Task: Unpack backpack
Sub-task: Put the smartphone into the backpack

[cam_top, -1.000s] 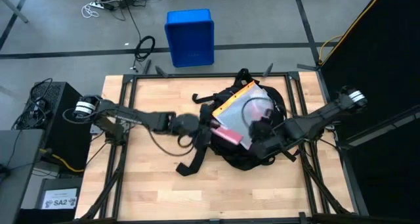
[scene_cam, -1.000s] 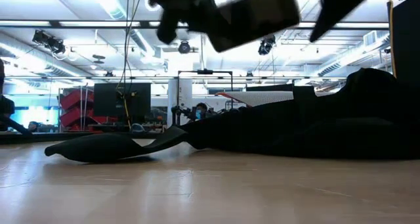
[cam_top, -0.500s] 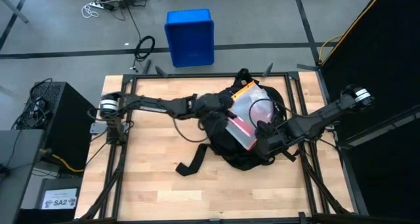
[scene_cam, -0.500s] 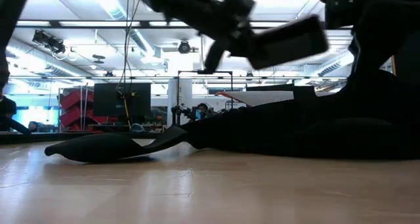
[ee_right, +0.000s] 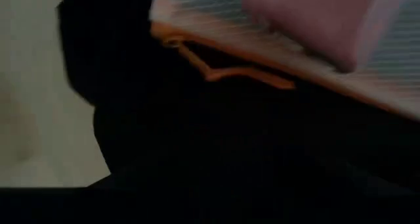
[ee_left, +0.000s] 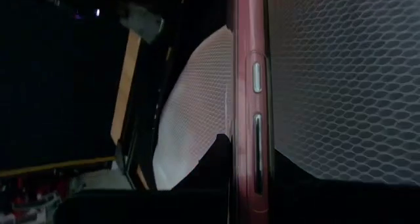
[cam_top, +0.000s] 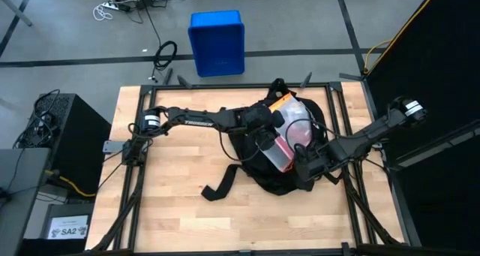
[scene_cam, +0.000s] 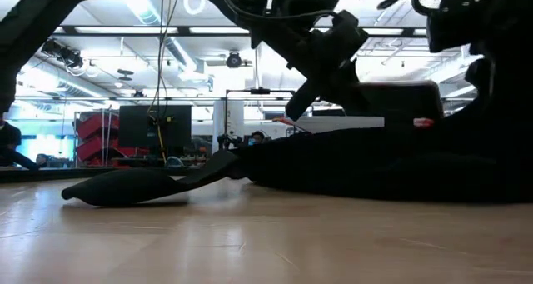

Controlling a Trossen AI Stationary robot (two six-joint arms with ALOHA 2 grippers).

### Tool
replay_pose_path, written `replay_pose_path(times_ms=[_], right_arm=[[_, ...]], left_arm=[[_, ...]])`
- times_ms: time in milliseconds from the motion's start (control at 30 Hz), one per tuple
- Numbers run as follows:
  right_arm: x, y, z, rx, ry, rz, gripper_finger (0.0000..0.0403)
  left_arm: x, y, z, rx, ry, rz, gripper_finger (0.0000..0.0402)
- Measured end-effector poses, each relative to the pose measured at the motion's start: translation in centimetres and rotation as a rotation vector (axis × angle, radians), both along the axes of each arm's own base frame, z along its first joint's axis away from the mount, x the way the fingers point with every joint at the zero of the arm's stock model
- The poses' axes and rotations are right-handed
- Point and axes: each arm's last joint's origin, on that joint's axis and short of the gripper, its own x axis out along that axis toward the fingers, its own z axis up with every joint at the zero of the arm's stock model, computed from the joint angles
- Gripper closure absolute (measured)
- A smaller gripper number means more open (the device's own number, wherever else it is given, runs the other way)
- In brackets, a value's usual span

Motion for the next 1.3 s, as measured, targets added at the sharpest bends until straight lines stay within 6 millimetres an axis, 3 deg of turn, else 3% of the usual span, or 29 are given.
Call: replay_pose_path(times_ms=[267,500,700,833,1033,1133,1300], right_arm=[[0.2,3.1,0.2,0.124,-0.18,0.024,0.0193],[-0.3,4.1,0.4,0.141,-0.195,0.014,0.0205],[-0.1,4.6,2.2,0.14,-0.238,0.04,0.0214],[-0.2,4.1,3.6,0.019,-0.264,0.003,0.022],[-1.3,3.1,5.2,-0.346,-0.302,-0.006,0.0222],[-1.7,2.7,4.6,-0.512,-0.314,-0.012,0.0222],[-1.0,2.1,2.3,-0.617,-0.234,-0.021,0.0222]], left_arm=[[0.6,-2.4,-0.4,0.004,-0.031,-0.164,0.0401],[1.6,-4.1,-2.5,0.059,-0.03,-0.209,0.0401],[2.0,-4.7,-2.7,0.099,-0.053,-0.192,0.0401],[2.4,-4.7,-1.6,0.067,-0.06,-0.123,0.0401],[2.2,-3.2,1.6,0.007,0.048,0.114,0.0401],[1.7,-2.1,2.4,-0.084,0.11,0.204,0.0401],[1.3,-0.5,2.7,-0.201,0.124,0.293,0.0401]])
